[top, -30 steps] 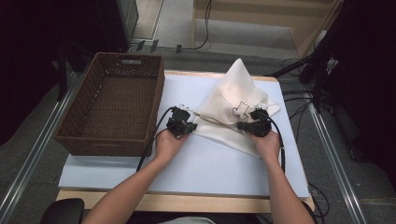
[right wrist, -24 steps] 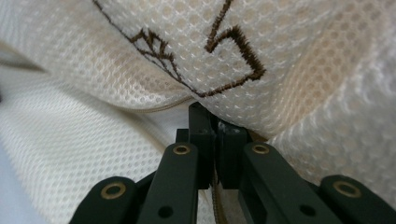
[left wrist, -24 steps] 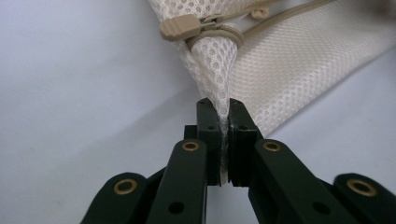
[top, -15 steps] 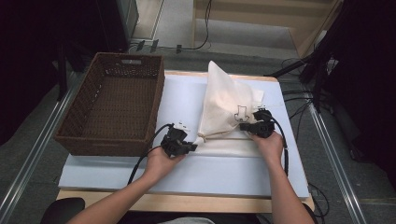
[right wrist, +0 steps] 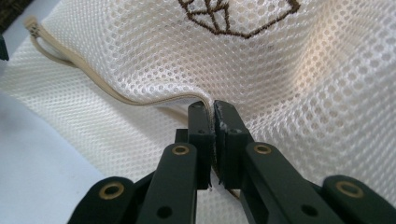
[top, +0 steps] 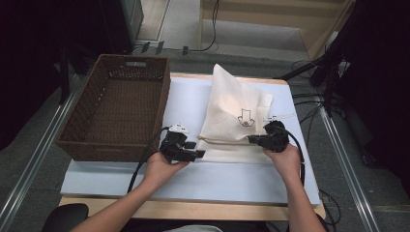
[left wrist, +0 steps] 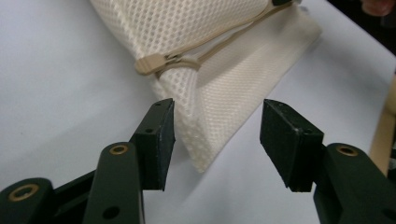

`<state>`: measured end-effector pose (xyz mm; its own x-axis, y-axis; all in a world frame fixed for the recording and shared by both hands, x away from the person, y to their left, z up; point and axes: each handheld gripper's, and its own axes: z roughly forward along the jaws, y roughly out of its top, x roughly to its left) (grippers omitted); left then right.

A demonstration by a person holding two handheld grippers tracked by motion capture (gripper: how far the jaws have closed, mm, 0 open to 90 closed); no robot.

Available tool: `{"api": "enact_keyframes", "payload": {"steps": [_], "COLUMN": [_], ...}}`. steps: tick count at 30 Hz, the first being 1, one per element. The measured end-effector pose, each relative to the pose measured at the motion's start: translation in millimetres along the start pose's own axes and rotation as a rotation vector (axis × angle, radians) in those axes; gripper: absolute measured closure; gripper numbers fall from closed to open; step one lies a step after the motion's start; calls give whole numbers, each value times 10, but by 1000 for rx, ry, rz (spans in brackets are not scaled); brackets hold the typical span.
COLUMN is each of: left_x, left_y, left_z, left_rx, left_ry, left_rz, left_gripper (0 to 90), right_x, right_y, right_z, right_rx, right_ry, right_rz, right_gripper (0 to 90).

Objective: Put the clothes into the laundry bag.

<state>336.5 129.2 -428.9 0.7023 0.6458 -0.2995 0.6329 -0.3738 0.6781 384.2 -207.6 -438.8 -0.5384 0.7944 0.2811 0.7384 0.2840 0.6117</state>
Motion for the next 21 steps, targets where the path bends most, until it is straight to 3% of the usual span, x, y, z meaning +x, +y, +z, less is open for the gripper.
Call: {"api": "enact_keyframes", "payload": {"steps": [3,5,6,7,12,13,15,18,21], "left_x": [-32,-51,-51,-55,-52,-51,-48,-38,-17], "left_y": [13,21,21,25,51,56,61,63,59], "left_z": [-48,-52,-52,-53,-74,-103,-120,-152,-168], "left_rx": [-7,-6,-6,1,1,-7,-7,-6,10], "left_ry": [-32,-48,-48,-62,-74,-80,-82,-84,-84], "left_rz": [6,12,12,15,7,10,15,22,34], "left_gripper": [429,422,415,415,387,383,380,371,368], "right_x": [63,97,97,90,134,154,156,112,53], "right_y": [-52,-96,-96,-101,-84,-63,-58,-43,-63], "right_z": [-47,-77,-77,-86,-143,-208,-236,-381,-417], "right_rx": [-3,-28,-28,-48,-68,-93,-104,-165,-173], "right_ry": [-1,2,2,19,32,25,22,17,11], "right_rz": [-6,-46,-46,-65,-96,-116,-122,-131,-134], "right_gripper": [855,768,768,691,595,540,524,474,468]}}
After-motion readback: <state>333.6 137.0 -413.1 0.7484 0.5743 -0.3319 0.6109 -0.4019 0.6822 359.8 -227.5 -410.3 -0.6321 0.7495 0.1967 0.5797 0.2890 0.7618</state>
